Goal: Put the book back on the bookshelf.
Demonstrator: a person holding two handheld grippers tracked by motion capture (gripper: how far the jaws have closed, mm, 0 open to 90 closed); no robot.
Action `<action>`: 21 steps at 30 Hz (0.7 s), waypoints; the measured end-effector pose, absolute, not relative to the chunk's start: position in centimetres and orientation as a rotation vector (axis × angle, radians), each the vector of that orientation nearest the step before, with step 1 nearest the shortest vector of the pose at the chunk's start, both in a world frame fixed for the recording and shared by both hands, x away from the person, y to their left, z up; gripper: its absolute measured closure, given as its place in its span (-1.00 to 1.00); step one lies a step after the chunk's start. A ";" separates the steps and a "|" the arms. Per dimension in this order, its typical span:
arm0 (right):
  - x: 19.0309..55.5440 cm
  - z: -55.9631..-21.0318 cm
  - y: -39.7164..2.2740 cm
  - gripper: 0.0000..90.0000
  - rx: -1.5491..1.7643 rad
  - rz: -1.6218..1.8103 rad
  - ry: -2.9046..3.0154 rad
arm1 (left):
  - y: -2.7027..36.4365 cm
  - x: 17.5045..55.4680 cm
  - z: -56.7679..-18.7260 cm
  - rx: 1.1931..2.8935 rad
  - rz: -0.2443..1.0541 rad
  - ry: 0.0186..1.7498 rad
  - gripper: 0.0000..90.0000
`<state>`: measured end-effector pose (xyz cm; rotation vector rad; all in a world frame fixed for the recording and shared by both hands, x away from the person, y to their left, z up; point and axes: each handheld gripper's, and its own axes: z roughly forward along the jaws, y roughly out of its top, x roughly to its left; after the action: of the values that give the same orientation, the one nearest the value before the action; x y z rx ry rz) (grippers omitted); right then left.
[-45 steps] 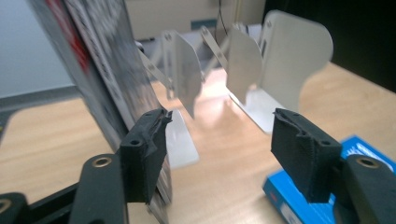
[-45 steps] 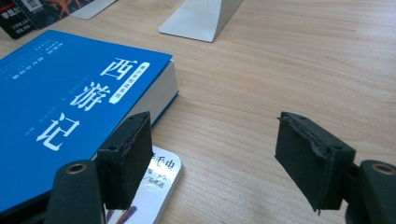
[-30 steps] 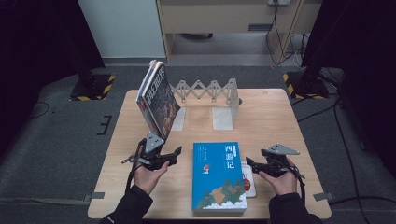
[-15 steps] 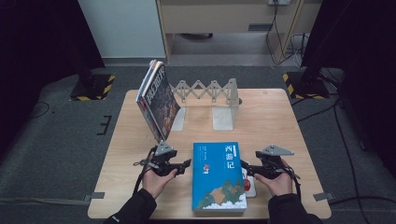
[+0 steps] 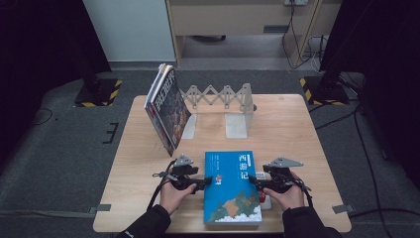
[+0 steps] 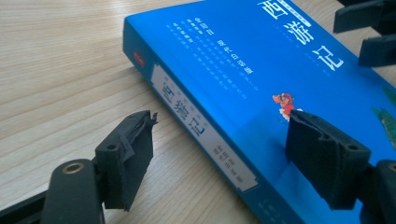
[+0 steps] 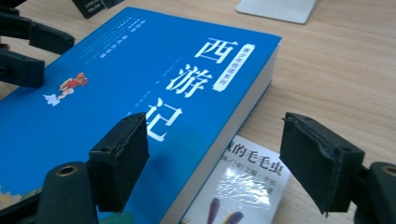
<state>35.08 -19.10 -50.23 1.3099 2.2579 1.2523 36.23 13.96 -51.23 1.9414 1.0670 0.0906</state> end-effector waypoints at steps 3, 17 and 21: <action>35.0 -50.4 -18.7 -0.47 1.325 1.256 2.274 | 13.7 36.4 -51.5 1.939 0.078 1.047 -0.59; 35.1 -50.9 -18.0 -0.43 1.357 1.300 2.312 | 12.7 36.9 -53.2 1.875 -0.039 1.017 -0.86; 35.2 -51.0 -17.8 -0.43 1.374 1.314 2.316 | 12.6 37.2 -53.9 1.840 -0.097 1.037 -0.99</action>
<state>35.19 -17.80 -51.01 1.3740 2.3162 1.3139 37.18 12.58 -53.93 1.8402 1.0368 -0.0975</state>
